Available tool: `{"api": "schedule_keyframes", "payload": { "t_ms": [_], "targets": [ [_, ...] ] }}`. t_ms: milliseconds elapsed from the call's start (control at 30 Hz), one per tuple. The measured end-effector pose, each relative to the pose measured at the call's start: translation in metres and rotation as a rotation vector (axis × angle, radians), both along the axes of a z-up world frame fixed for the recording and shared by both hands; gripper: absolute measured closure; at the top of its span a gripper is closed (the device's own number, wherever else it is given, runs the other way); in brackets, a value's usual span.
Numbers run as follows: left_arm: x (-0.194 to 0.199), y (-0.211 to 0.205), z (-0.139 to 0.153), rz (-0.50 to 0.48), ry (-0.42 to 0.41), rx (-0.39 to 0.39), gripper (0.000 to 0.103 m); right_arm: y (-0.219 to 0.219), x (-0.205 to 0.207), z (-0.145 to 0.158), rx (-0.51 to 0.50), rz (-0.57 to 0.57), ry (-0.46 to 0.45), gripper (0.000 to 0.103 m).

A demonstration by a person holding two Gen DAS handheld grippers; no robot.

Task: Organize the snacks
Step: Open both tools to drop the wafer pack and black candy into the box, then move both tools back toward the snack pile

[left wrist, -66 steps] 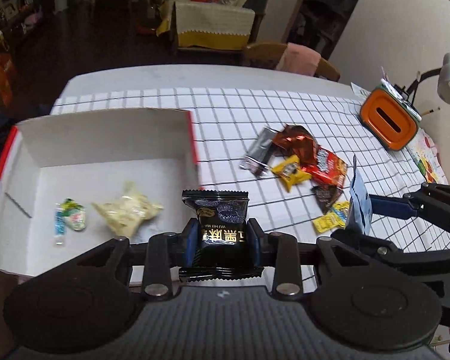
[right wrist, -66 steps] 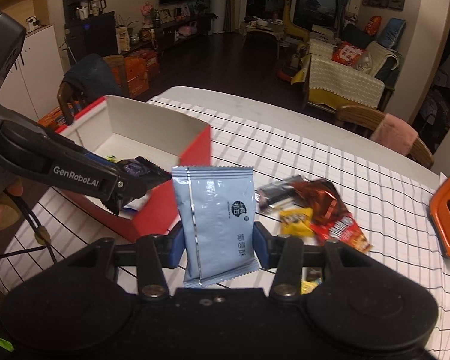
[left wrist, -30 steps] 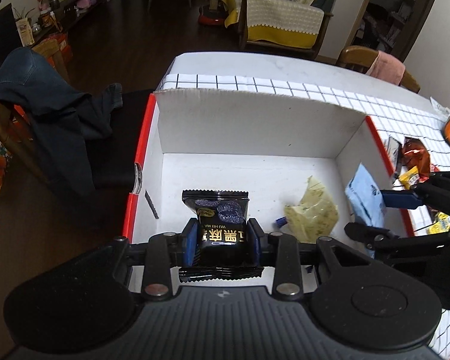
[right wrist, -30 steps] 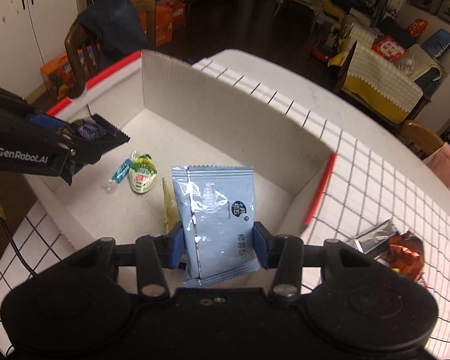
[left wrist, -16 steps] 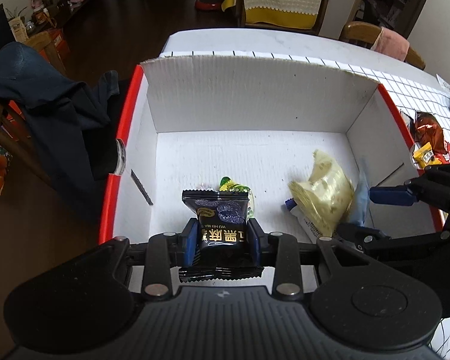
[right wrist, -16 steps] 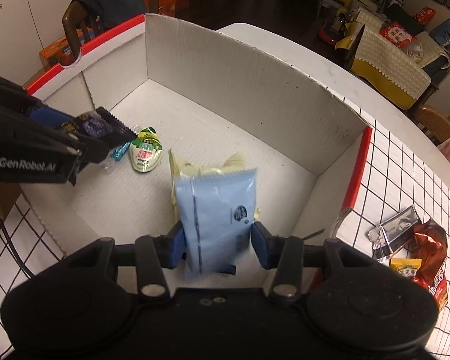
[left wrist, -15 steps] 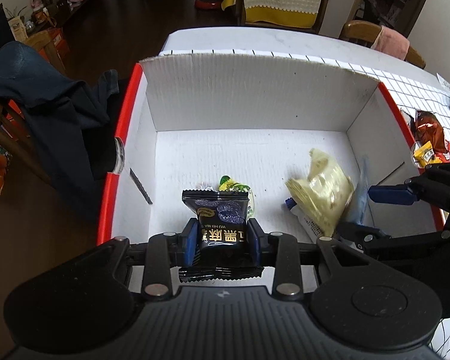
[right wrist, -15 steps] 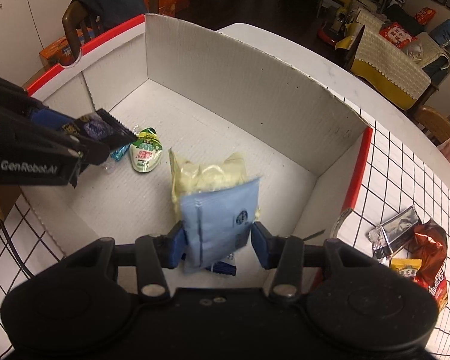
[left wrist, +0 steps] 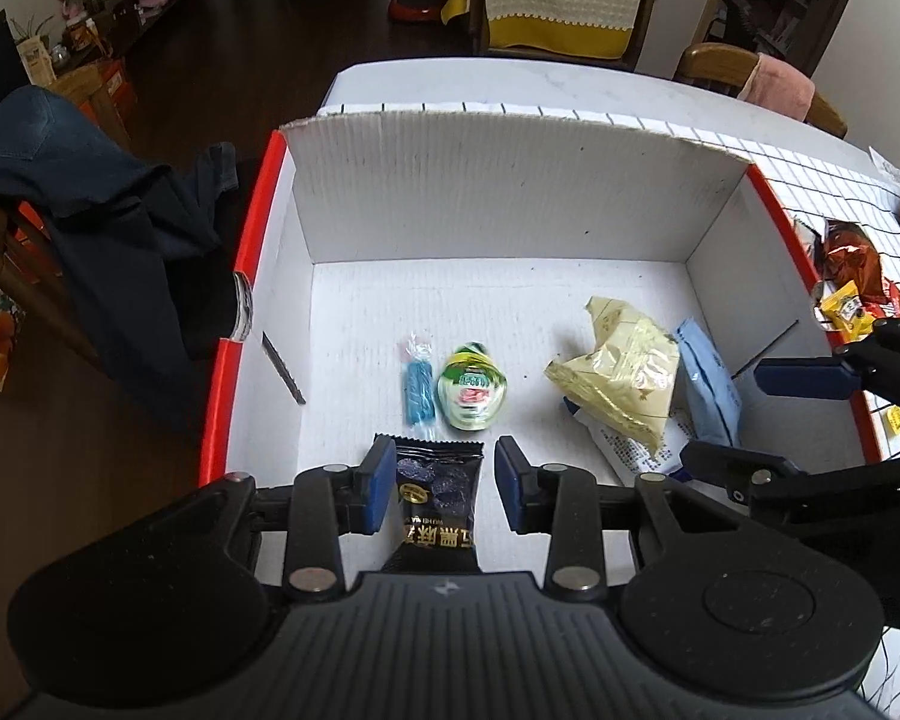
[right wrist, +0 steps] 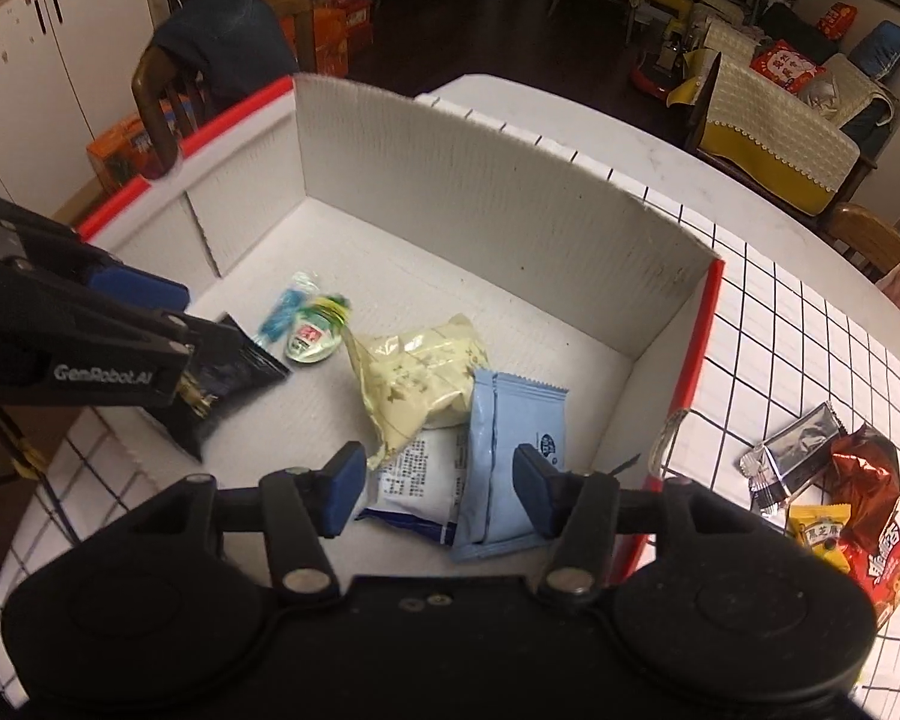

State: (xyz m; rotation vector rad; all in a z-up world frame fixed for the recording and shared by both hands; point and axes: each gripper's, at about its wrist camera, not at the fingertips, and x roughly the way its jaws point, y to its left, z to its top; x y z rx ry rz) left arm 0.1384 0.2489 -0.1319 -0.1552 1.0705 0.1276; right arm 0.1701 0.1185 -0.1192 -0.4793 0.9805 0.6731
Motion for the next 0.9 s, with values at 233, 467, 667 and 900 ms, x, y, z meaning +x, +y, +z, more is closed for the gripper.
{"api": "schedule_keyframes", "payload": {
  "t_ms": [233,467,667,900],
  "targets": [
    [-0.011,-0.008,0.019,-0.014,-0.040,0.004,0.058,-0.017,-0.011,0.026,0.080,-0.015,-0.014,0.040],
    [-0.021,-0.020,0.041,-0.031,-0.094,0.012,0.045,-0.037,-0.023,0.050,0.169,-0.031,-0.023,0.027],
    [-0.029,-0.034,0.059,-0.052,-0.144,0.030,0.034,-0.058,-0.033,0.071,0.234,-0.053,-0.051,0.018],
    [-0.032,-0.058,0.074,-0.084,-0.189,0.043,0.027,-0.087,-0.041,0.089,0.320,-0.080,-0.062,0.012]
  ]
}}
